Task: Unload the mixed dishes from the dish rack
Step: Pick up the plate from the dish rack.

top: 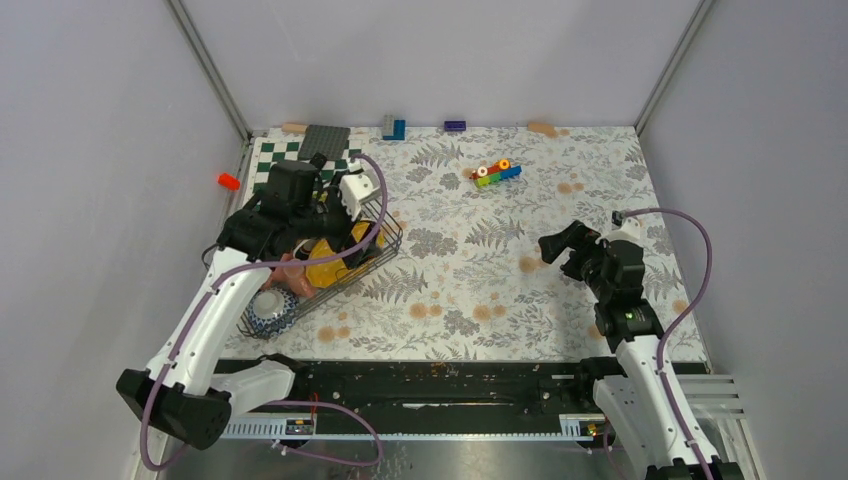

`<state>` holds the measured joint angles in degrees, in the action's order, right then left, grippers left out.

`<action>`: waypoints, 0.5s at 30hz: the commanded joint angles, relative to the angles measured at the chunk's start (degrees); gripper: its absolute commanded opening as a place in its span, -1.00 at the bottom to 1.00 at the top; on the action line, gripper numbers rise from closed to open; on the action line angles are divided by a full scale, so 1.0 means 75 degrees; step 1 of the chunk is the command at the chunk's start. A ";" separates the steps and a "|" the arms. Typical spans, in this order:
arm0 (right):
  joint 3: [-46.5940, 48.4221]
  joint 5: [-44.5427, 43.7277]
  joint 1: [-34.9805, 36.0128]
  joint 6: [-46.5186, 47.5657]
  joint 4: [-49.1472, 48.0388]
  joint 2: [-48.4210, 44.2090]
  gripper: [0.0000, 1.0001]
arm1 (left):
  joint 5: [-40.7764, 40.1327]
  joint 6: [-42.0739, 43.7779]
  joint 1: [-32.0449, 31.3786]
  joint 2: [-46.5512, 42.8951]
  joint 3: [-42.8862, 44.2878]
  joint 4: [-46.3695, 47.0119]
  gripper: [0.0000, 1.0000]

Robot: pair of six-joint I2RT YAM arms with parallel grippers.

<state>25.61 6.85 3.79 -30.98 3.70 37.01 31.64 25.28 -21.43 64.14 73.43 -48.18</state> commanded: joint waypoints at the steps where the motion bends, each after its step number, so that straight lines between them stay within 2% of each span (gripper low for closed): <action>1: 0.0103 -0.0548 -0.0013 0.0241 0.0185 -0.0124 0.97 | -0.0800 -0.0090 0.0013 -0.0442 -0.0638 -0.0403 0.97; 8: -0.0020 -0.0540 -0.0013 0.0182 -0.0070 0.0082 0.97 | -0.1622 -0.0717 0.0484 -0.0853 -0.1115 -0.0249 0.97; 15: -0.0013 -0.0574 -0.0013 0.0182 -0.0042 0.0107 0.97 | -0.2268 -0.0106 0.0640 -0.1163 -0.1598 -0.0211 0.97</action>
<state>25.32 3.86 3.79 -30.41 4.84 38.09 18.72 22.39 -16.91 56.93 63.83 -51.42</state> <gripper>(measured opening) 0.990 0.988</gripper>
